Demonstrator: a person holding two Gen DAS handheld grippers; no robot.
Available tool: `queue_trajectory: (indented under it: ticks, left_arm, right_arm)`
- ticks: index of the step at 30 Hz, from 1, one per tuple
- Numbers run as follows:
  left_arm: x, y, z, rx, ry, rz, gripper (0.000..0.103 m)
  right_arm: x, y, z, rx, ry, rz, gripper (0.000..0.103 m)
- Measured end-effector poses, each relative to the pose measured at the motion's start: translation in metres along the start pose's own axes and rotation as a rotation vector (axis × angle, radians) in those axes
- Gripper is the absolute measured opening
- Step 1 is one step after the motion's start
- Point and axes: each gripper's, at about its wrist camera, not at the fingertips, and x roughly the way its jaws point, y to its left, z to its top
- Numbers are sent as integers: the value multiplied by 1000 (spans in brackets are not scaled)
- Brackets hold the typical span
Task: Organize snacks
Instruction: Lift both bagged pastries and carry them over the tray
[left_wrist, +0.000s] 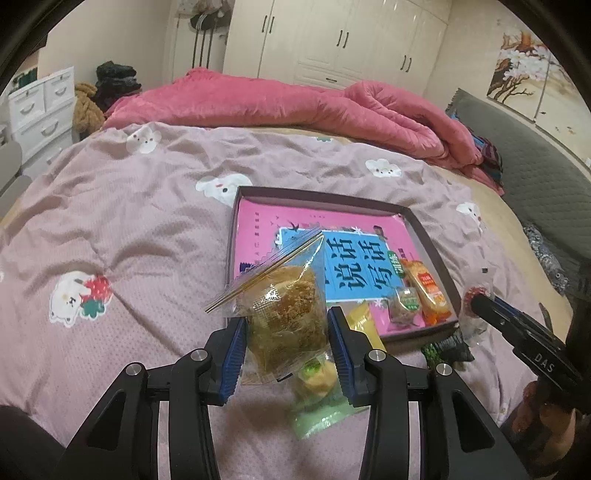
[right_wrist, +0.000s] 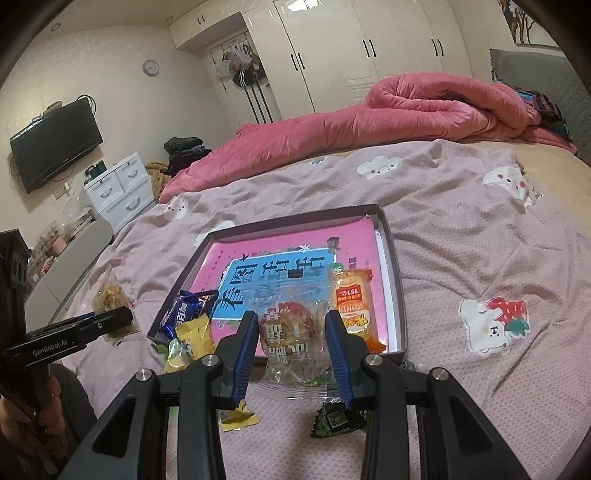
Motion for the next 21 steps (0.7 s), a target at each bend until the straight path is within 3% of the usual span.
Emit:
queue_trajectory:
  ticks: [21]
  left_arm:
    - [24, -9, 23, -10, -3, -6, 44]
  right_arm:
    - [6, -4, 11, -13, -35, -23, 38]
